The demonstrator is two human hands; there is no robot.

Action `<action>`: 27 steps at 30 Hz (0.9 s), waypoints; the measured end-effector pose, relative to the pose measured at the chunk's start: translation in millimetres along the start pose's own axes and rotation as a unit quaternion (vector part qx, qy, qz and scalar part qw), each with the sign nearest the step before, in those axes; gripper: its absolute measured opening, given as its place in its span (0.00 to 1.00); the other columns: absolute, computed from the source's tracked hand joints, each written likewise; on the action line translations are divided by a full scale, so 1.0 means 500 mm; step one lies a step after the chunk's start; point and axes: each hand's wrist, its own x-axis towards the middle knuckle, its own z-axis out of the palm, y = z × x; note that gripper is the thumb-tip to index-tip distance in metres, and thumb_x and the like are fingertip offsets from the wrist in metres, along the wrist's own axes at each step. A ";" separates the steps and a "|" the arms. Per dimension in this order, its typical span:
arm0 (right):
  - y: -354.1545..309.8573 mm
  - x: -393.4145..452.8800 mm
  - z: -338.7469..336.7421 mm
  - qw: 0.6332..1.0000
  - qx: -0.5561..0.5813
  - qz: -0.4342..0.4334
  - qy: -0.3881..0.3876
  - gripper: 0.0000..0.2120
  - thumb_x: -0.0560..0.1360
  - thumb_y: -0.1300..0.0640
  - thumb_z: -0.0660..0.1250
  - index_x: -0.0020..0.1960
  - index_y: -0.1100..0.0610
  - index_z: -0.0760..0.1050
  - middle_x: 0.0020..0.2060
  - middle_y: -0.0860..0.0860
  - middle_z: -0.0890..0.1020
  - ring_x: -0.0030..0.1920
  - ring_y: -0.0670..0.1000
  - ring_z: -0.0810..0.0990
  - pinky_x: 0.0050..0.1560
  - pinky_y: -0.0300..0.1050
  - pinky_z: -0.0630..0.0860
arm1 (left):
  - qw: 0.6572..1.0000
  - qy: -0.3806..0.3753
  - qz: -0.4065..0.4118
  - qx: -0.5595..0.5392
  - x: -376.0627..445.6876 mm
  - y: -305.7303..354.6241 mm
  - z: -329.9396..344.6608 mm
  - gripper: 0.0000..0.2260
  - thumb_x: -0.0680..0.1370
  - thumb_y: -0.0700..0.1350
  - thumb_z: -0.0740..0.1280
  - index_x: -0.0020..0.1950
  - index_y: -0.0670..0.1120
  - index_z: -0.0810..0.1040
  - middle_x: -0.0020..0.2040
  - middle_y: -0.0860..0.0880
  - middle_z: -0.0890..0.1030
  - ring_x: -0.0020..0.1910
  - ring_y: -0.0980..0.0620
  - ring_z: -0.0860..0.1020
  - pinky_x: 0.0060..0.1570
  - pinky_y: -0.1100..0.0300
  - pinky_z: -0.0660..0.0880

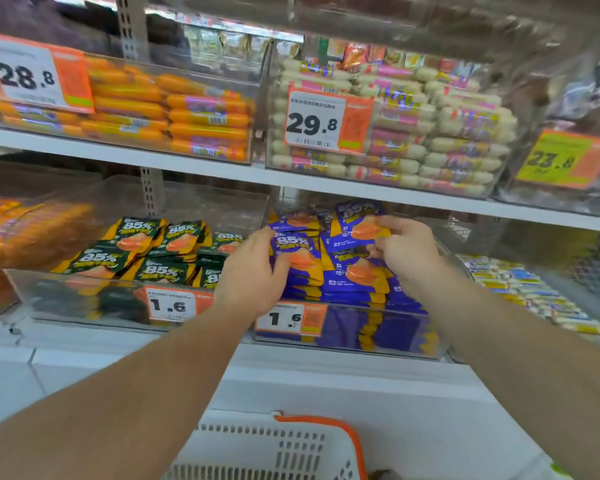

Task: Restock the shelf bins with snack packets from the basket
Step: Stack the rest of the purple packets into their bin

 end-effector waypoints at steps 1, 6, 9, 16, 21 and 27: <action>0.000 0.020 0.007 1.000 -0.020 -0.001 0.001 0.22 0.75 0.72 0.60 0.67 0.60 0.73 0.46 0.57 0.80 0.42 0.53 0.82 0.42 0.45 0.80 | 1.000 0.002 -0.013 -0.013 -0.001 -0.001 0.004 0.22 0.82 0.52 0.59 0.74 0.46 0.65 0.71 0.47 0.71 0.68 0.47 0.69 0.67 0.52 0.67; 0.001 0.098 0.050 0.990 -0.137 -0.012 0.019 0.09 0.75 0.66 0.64 0.52 0.71 0.76 0.41 0.62 0.78 0.36 0.54 0.70 0.35 0.47 0.66 | 0.998 0.029 -0.019 -0.046 -0.002 -0.008 0.015 0.20 0.81 0.53 0.59 0.72 0.49 0.67 0.67 0.50 0.74 0.64 0.50 0.72 0.61 0.51 0.72; 0.003 0.123 0.064 0.978 -0.206 -0.007 -0.018 0.12 0.79 0.61 0.63 0.57 0.68 0.75 0.51 0.64 0.80 0.43 0.55 0.75 0.41 0.49 0.72 | 0.999 0.038 -0.012 -0.035 -0.001 -0.012 0.019 0.19 0.81 0.53 0.59 0.71 0.49 0.67 0.66 0.51 0.74 0.62 0.50 0.74 0.58 0.51 0.73; 0.005 0.160 0.068 0.897 -0.435 -0.017 -0.079 0.19 0.84 0.52 0.54 0.65 0.64 0.72 0.60 0.61 0.77 0.59 0.59 0.76 0.58 0.52 0.75 | 0.999 0.045 0.005 -0.024 0.002 -0.017 0.025 0.20 0.81 0.53 0.60 0.71 0.47 0.67 0.65 0.49 0.75 0.61 0.49 0.74 0.60 0.49 0.73; 0.018 0.184 0.081 0.890 -0.439 -0.027 -0.123 0.17 0.80 0.60 0.56 0.65 0.62 0.74 0.62 0.60 0.77 0.63 0.61 0.75 0.64 0.52 0.72 | 0.999 0.040 -0.002 -0.022 0.002 -0.014 0.024 0.22 0.81 0.53 0.59 0.73 0.47 0.65 0.70 0.49 0.72 0.65 0.49 0.72 0.64 0.50 0.71; 0.013 0.174 0.085 0.885 -0.447 -0.043 -0.126 0.18 0.80 0.60 0.54 0.67 0.58 0.74 0.64 0.59 0.75 0.64 0.61 0.73 0.64 0.52 0.69 | 0.999 0.036 -0.001 -0.015 0.003 -0.015 0.023 0.23 0.81 0.53 0.59 0.74 0.46 0.64 0.71 0.49 0.71 0.66 0.49 0.71 0.65 0.51 0.70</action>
